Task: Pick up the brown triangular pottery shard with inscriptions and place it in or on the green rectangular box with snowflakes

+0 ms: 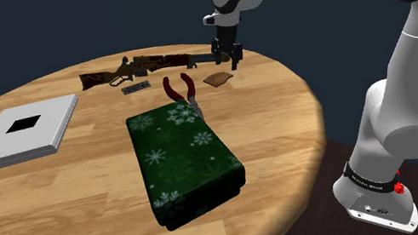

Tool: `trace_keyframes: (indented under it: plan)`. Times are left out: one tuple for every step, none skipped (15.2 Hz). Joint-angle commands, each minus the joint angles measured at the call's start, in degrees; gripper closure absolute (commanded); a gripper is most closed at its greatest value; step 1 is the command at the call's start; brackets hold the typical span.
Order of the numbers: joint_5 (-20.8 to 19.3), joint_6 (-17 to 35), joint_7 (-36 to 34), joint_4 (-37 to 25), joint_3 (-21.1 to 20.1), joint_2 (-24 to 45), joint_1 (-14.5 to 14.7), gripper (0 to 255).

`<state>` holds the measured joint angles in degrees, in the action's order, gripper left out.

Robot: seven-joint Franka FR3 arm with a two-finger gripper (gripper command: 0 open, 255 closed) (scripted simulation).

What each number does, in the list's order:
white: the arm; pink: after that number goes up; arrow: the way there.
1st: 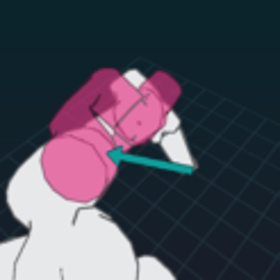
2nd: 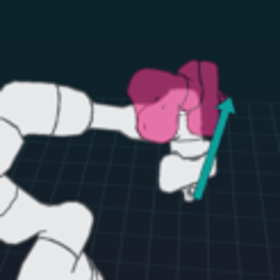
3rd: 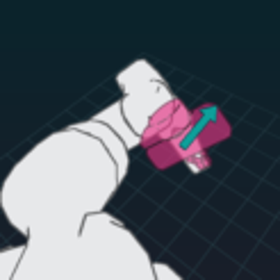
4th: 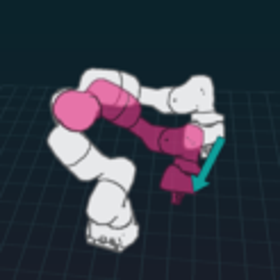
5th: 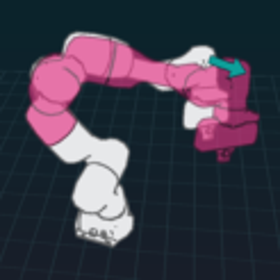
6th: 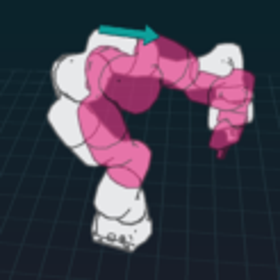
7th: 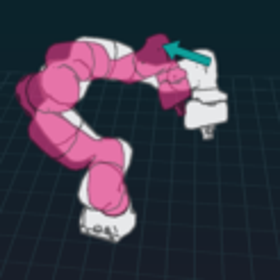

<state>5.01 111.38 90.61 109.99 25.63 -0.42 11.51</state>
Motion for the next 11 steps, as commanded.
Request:
trace_keyframes:
  plan:
    - [3.74,1.5,4.62,-1.03,1.5,1.92,-1.44,0]
    - [3.88,2.22,4.72,-0.49,1.44,2.13,-1.45,0]
    - [4.04,2.93,4.83,0.04,1.39,2.35,-1.43,0]
    - [4.2,3.65,4.94,0.55,1.36,2.58,-1.42,0]
    - [4.37,4.36,5.05,1.05,1.32,2.82,-1.4,0]
    - [4.55,5.06,5.17,1.54,1.29,3.08,-1.38,0]
    - [4.75,5.77,5.3,2.02,1.25,3.35,-1.36,0]
    - [4.95,6.47,5.44,2.48,1.22,3.63,-1.34,0]
    - [5.07,6.87,5.52,2.74,1.19,3.79,-1.33,0]
    - [5.06,6.87,5.51,2.74,1.19,3.79,-1.33,0]
    - [5.07,6.87,5.51,2.74,1.19,3.79,-1.33,0]
